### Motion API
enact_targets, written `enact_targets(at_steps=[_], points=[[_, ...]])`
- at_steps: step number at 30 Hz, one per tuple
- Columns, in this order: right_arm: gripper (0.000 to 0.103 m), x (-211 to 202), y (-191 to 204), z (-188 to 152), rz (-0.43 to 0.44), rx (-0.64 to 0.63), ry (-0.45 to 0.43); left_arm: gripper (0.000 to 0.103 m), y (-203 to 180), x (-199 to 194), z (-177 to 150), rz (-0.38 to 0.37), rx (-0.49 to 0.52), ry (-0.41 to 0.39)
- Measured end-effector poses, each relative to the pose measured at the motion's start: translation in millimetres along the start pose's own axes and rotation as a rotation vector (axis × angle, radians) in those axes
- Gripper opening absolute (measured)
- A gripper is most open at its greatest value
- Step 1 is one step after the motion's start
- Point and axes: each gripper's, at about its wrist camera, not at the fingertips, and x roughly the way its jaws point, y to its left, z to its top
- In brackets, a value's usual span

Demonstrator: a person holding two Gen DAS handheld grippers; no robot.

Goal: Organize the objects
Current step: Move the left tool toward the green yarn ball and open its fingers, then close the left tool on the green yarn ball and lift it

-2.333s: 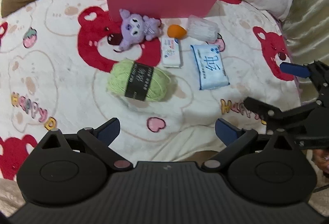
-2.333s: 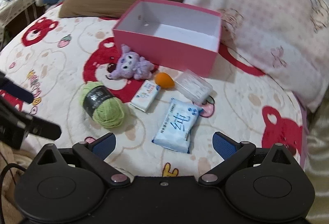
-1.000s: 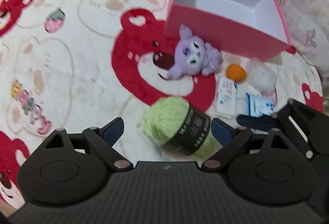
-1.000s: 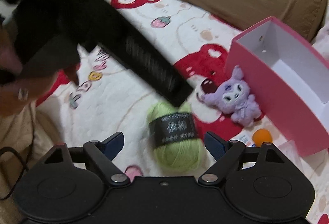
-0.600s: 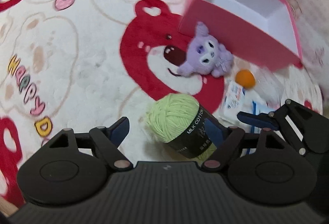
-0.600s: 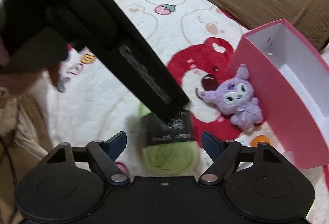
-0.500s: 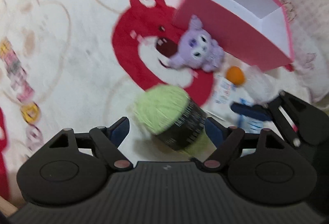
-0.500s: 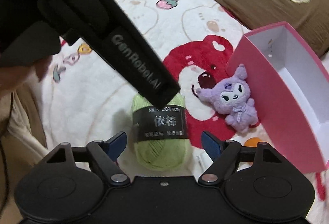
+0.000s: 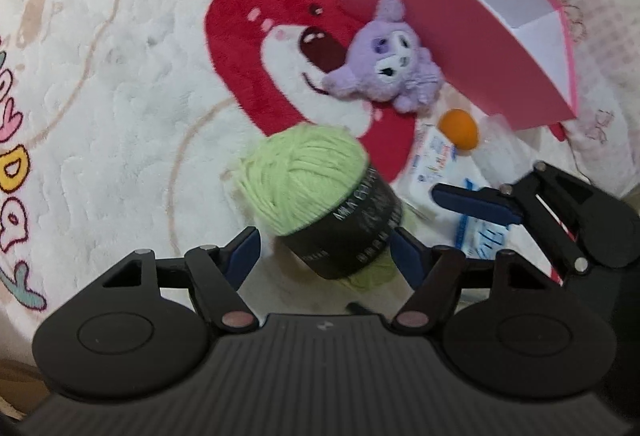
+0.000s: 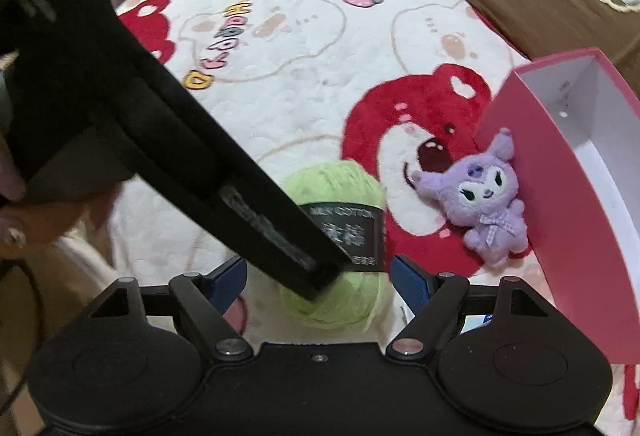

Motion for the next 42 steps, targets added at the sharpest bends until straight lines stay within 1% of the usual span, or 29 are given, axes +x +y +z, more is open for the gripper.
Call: enact_targets(at_steps=[2,4,5,6,8,11,14,15,16,17,18,20,21,22,24,25,28,31,33,36,39,42], points=[[0.082,9,-6,-8,-0.020,0.014,-0.020,0.071,5,5,3,-0.018,-0.008,-0.001],[0.082,19,-11,-15,-0.047,0.025,-0.036,0.069,5,12,5,-0.058,0.027,0.010],[0.082,24,-14,-17,-0.056,0.036,-0.038,0.070,6,14,5,-0.058,0.039,0.005],[0.082,28,-17,-18,-0.045,0.055,-0.042,0.070,8,16,5,-0.069,0.029,-0.003],[0.081,33,-21,-20,0.007,0.103,-0.045,0.069,11,19,7,-0.105,0.011,-0.002],[0.080,39,-23,-20,0.023,0.168,-0.050,0.067,11,19,8,-0.118,0.025,-0.020],[0.079,46,-23,-24,0.010,0.187,-0.069,0.067,10,23,10,-0.122,0.045,-0.035],[0.077,48,-23,-27,0.008,0.206,-0.076,0.070,8,27,10,-0.119,0.071,-0.035],[0.076,49,-24,-29,0.007,0.230,-0.081,0.075,7,31,10,-0.099,0.091,-0.034],[0.075,49,-25,-30,0.005,0.250,-0.083,0.077,9,33,9,-0.092,0.076,-0.039],[0.074,50,-25,-32,0.003,0.265,-0.082,0.077,12,34,10,-0.106,0.060,-0.032],[0.072,50,-24,-36,-0.009,0.283,-0.095,0.075,15,36,13,-0.128,0.036,-0.015],[0.071,49,-22,-37,-0.017,0.291,-0.098,0.069,16,35,13,-0.143,0.026,-0.016],[0.068,48,-21,-37,-0.021,0.302,-0.101,0.065,15,33,12,-0.150,0.027,-0.022],[0.065,44,-21,-38,-0.026,0.339,-0.109,0.059,8,27,10,-0.144,0.085,-0.034],[0.063,41,-20,-38,-0.025,0.358,-0.111,0.058,6,25,10,-0.147,0.096,-0.038],[0.061,35,-16,-40,-0.032,0.382,-0.125,0.057,0,22,6,-0.135,0.121,-0.049],[0.060,32,-17,-44,-0.016,0.453,-0.135,0.057,-7,21,4,-0.123,0.164,-0.054],[0.060,30,-16,-47,-0.019,0.487,-0.141,0.057,-10,20,6,-0.125,0.187,-0.043],[0.060,26,-16,-48,-0.017,0.524,-0.154,0.057,-11,19,12,-0.135,0.183,0.002],[0.060,20,-15,-51,-0.016,0.555,-0.179,0.057,-10,13,16,-0.152,0.152,0.019],[0.060,10,-11,-48,-0.032,0.537,-0.203,0.057,-23,-1,16,-0.114,0.201,0.012]])
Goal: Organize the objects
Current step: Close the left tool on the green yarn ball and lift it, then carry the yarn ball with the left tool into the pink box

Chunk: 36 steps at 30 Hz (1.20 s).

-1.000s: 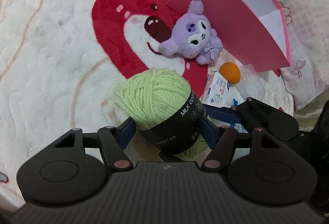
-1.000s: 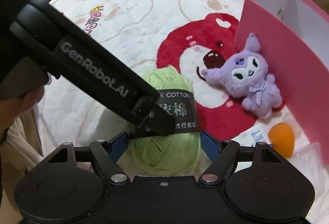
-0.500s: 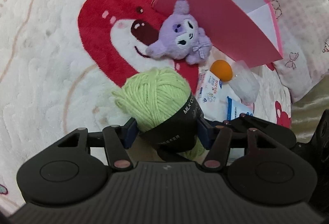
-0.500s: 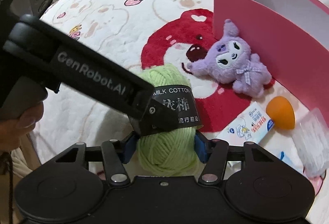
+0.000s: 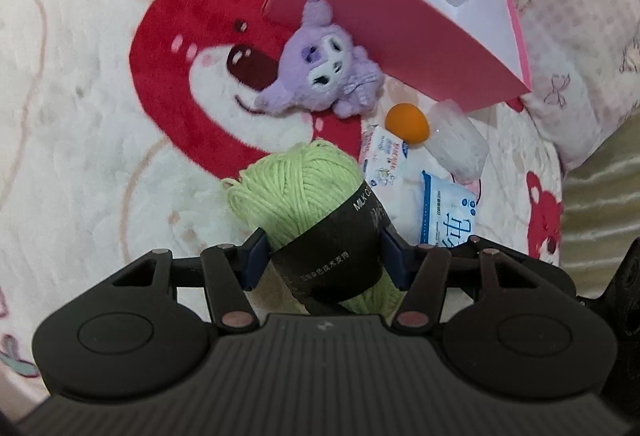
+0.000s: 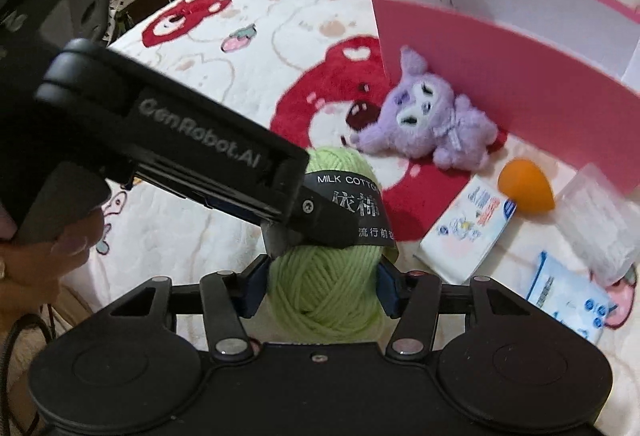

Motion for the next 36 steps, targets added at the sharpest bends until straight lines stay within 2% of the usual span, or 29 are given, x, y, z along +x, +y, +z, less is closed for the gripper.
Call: enact_targets(at_steps=[8,15,19,23,30,36], points=[[0.060,-32,2,9,-0.010,0.013,-0.056,0.057,-33,-29,6,0.013,0.072,-0.016],[0.060,-72,1,21,-0.039,0.016,-0.132,0.057,-75,-66,9,0.044,0.179,-0.066],[0.059,-90,1,27,-0.037,0.041,-0.136,0.057,-91,-78,12,0.054,0.220,-0.066],[0.060,-102,3,30,-0.069,0.019,-0.162,0.057,-108,-85,17,0.059,0.257,-0.084],[0.059,-123,-8,37,-0.069,0.048,-0.198,0.057,-128,-93,24,0.063,0.314,-0.098],[0.059,-119,-14,44,-0.067,0.076,-0.199,0.057,-135,-89,34,0.058,0.329,-0.082]])
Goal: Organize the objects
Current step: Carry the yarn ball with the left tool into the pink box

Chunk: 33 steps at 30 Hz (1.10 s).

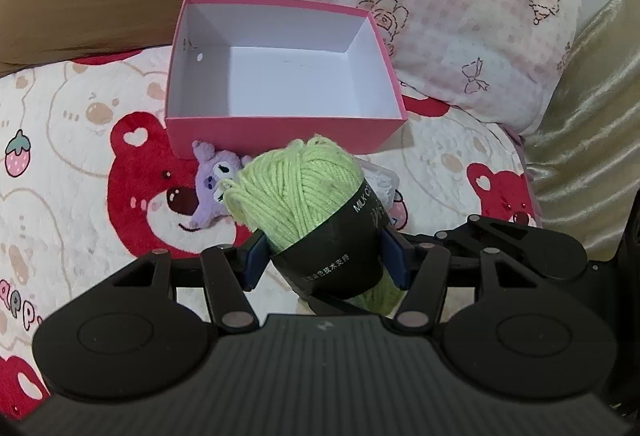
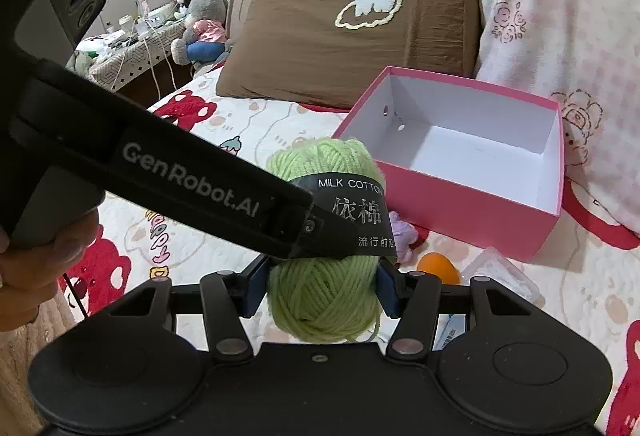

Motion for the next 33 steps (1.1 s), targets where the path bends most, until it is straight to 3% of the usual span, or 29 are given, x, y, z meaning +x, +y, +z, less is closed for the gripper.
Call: enact_targets(at_steps=[7,29,33], points=[[0.059,1,-12,8,-0.012,0.059,0.002,0.057,-5,7,23,-0.026,0.025,0.024],[0.059,39,-76,37,-0.062,0.250,-0.029,0.058,-20,67,86,-0.033,0.140,-0.037],[0.059,47,-103,48,-0.025,0.358,-0.042,0.058,-25,83,102,-0.007,0.163,-0.046]])
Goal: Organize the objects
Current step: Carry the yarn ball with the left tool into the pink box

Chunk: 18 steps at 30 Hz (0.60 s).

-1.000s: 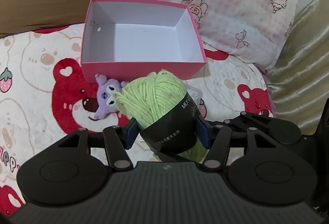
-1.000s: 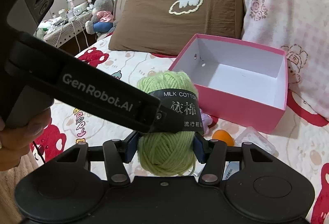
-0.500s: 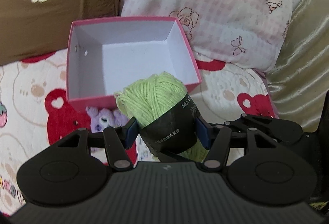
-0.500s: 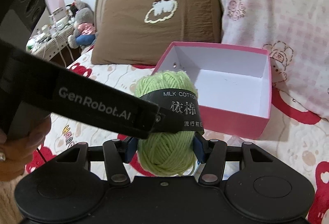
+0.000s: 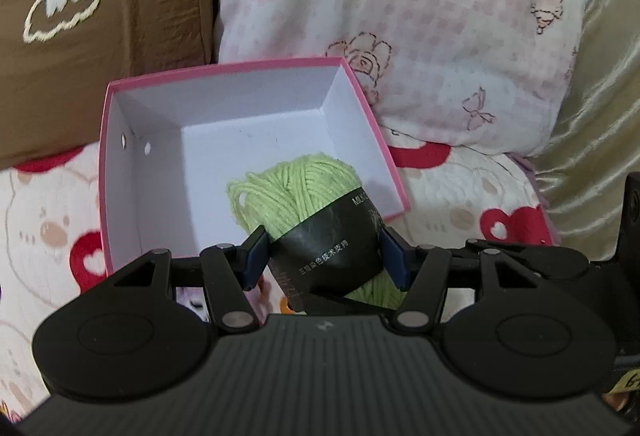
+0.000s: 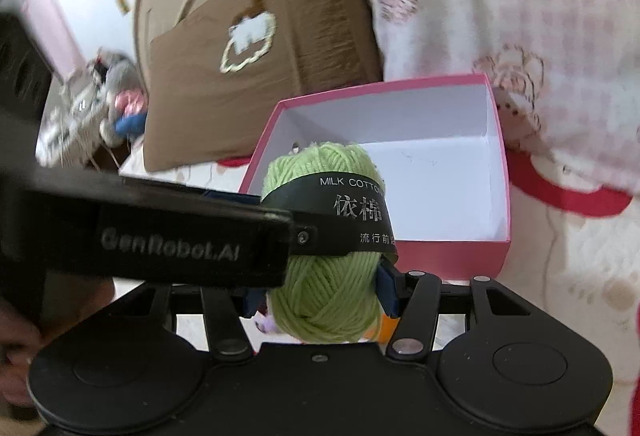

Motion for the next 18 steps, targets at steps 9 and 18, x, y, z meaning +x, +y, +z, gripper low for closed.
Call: enact_targets(at_steps=[9,18], points=[[0.059,35,-26,37,-0.030,0.039,-0.032,0.058,10,52,44,-0.003,0.014,-0.013],[0.059,83,-48,66,-0.124,0.012,-0.066,0.058,38,109,71,-0.070,-0.059,-0.064]])
